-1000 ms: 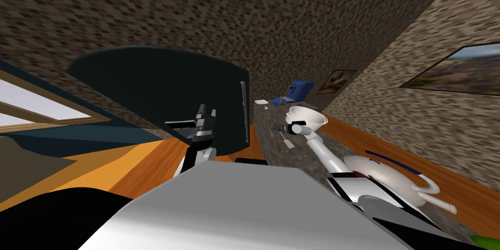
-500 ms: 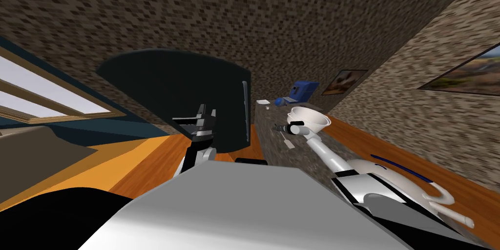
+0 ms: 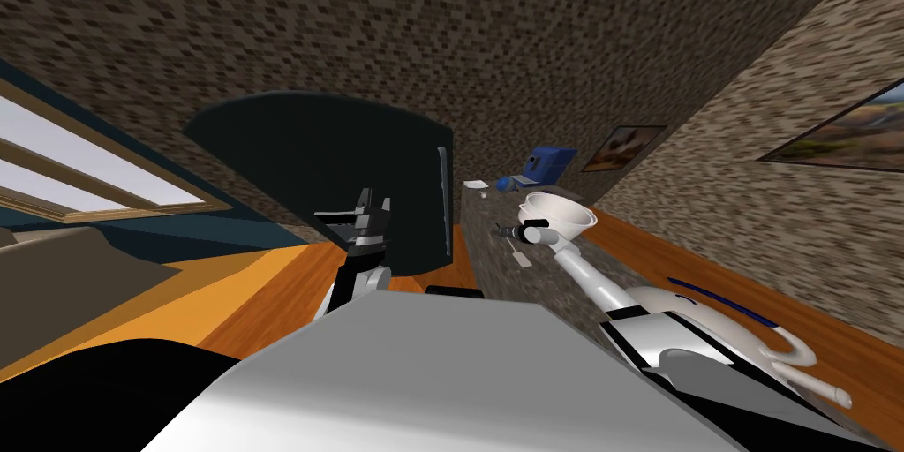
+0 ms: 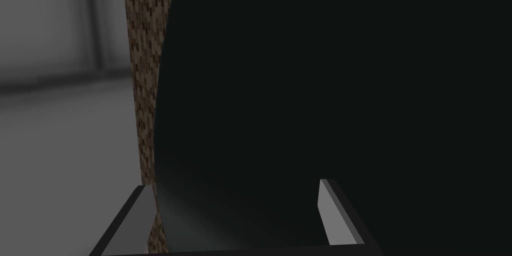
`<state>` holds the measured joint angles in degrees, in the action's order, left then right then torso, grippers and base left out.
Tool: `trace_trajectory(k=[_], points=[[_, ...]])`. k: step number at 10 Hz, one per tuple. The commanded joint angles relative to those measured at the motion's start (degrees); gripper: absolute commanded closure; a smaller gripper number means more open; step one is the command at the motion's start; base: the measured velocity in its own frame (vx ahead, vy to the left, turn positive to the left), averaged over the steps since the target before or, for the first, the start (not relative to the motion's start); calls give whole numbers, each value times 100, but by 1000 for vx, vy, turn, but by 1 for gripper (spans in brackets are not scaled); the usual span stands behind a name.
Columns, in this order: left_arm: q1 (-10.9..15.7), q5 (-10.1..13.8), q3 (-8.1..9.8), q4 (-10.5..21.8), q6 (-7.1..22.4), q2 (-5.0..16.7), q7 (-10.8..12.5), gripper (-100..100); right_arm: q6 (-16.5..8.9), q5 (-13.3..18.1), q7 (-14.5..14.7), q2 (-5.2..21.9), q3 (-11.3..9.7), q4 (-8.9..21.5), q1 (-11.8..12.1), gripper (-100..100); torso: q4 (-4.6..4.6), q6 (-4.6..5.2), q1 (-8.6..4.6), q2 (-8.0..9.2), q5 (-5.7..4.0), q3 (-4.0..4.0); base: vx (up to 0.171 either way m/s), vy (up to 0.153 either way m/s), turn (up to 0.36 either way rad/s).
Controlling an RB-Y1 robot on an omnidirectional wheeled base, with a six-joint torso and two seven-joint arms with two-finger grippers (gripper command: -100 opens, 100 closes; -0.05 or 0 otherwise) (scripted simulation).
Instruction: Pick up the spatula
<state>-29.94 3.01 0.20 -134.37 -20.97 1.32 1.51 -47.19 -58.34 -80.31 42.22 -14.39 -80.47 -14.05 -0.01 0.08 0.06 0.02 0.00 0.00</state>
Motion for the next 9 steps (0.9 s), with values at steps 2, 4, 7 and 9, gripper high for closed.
trace_trajectory(k=[2,4,7,9], points=[[0,0,0,0,0,0,0,0,0,0,0,0,0,0,1,100,0,-1,-1,-1,0,0,0,3,-6],[0,0,0,0,0,0,0,0,2,3,-1,8,6,5,1,100,-1,-9,8,2,-2,1,-1,3,8],[0,0,0,0,0,0,0,0,0,-1,-3,0,2,1,1,0,0,-3,-3,-1,0,0,0,0,0],[0,0,0,0,0,0,0,0,-226,36,240,-136,268,-54,57,100,0,0,0,-2,0,-1,15,16,-89]])
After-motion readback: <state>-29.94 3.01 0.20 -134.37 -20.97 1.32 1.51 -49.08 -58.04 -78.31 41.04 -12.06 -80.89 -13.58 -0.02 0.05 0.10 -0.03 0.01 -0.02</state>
